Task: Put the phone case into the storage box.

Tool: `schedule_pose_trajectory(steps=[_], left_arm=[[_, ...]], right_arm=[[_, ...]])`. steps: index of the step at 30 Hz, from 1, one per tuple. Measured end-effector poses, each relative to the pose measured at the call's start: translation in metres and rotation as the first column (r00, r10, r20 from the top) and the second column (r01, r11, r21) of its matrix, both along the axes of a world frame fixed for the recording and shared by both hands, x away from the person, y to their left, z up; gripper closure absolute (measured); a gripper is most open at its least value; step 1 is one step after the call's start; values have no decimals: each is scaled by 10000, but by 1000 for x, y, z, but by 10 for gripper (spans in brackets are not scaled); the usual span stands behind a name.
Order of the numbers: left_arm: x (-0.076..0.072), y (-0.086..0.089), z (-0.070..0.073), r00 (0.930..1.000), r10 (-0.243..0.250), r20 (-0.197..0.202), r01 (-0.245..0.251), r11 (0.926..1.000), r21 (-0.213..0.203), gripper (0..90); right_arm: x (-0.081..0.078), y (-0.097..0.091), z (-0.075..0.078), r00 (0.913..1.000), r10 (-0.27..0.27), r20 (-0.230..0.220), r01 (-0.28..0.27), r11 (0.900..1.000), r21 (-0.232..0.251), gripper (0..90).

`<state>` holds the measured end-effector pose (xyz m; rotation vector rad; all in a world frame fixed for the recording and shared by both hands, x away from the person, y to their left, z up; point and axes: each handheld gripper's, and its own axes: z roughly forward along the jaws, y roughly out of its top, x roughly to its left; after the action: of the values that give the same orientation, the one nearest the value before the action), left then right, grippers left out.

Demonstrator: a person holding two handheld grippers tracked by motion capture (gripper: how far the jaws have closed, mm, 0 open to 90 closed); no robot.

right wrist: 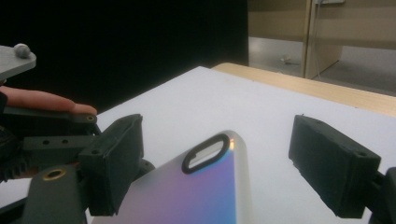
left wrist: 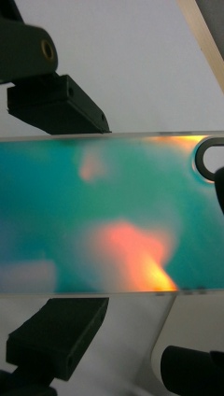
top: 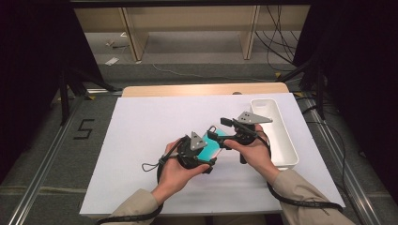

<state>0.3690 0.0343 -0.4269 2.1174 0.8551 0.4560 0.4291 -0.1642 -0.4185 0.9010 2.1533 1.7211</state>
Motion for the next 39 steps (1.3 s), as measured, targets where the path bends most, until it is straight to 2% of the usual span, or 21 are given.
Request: schedule_pose_trajectory(steps=[2, 11, 39], left_arm=[[0, -1, 0, 9999, -50, 116, 49, 9999, 97, 172], [-1, -4, -1, 9999, 23, 104, -23, 10000, 45, 173], [-2, -5, -2, 9999, -26, 98, 26, 10000, -1, 173]], right_arm=[[1, 1, -1, 10000, -11, -24, 11, 10000, -28, 198], [2, 1, -3, 9996, -36, -289, 33, 9999, -125, 290], [4, -1, -6, 9923, -23, -1238, 57, 9996, 269, 618]])
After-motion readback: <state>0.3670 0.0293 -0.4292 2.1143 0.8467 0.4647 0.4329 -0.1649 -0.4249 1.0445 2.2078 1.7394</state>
